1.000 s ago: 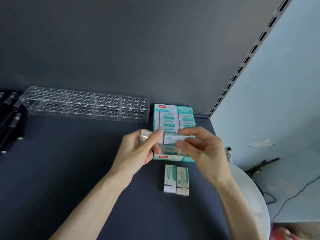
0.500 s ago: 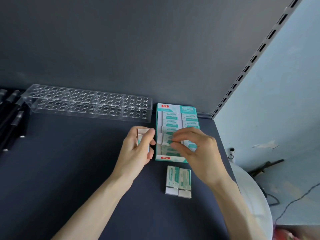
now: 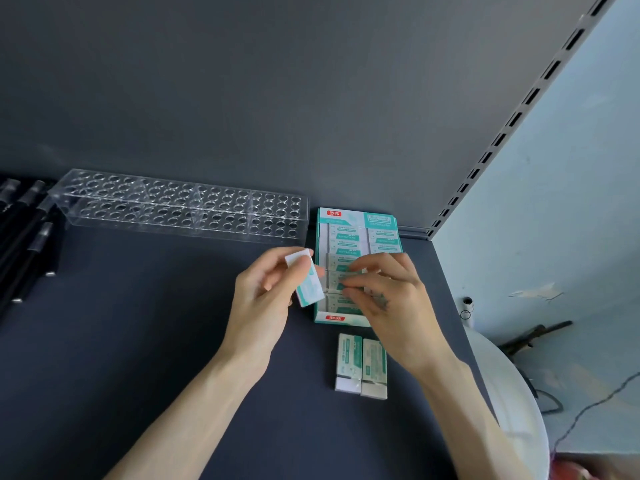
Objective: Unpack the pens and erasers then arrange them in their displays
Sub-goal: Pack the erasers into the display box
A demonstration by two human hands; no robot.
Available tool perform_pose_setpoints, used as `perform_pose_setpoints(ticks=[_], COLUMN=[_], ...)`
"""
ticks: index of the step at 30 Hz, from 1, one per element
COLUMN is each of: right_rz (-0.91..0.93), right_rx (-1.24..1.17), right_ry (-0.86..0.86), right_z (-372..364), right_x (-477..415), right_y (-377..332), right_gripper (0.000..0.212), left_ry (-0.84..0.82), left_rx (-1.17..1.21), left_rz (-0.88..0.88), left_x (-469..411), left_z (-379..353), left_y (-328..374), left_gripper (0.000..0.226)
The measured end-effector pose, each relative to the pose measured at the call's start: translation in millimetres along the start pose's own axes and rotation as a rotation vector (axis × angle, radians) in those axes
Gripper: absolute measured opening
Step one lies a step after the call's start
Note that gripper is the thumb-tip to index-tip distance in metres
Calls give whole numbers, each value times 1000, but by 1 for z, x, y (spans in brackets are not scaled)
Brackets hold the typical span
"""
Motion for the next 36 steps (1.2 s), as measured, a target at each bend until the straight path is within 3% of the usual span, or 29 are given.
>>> perform_pose_setpoints(ticks=[3,7,9,13,17,20,22,27,36], right_rz=[-71,-358,-387,-379,-405,-339,-288,-205,-278], right_rx=[-124,-627,-774,-860,-767,-467,-299,-23,-22], right_ry=[7,-128,-169,-177,-37,65,59,68,-4], right_z=[5,-4,-6,-2,18,40,43,38,29], right_x=[1,9,12,13,20,24,25,24,19], right_y=[4,13,9,6,29,44,45,40,46], right_gripper=[12,24,31,21,8,26,23,18,14], left_ry=[-34,-100,-131,-168,-142,-169,-193,-200,-179], left_rx=[5,55,59,-74,-475,-671,-754,-782,-794], left_rz=[2,-45,-68,-125,-212,-171,-149,-113,-99], left_x=[0,1,3,7,9,12,12,11,9], left_z=[-2,-6,-10,-14,-14,-16,-18,-19,-16], left_y=[-2,3,4,7,8,-2,-8,-11,-12], left_gripper=[12,16,18,18,30,54,64,69,70])
Point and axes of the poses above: each hand's wrist, its own x-axis away from the middle knuckle, its own z-axis out of the back of the hand, y = z × x, the point moved 9 cm from there along -x, towards the middle knuckle, and after that the axes turned 1 degree about -z, right-handed, at the moved point
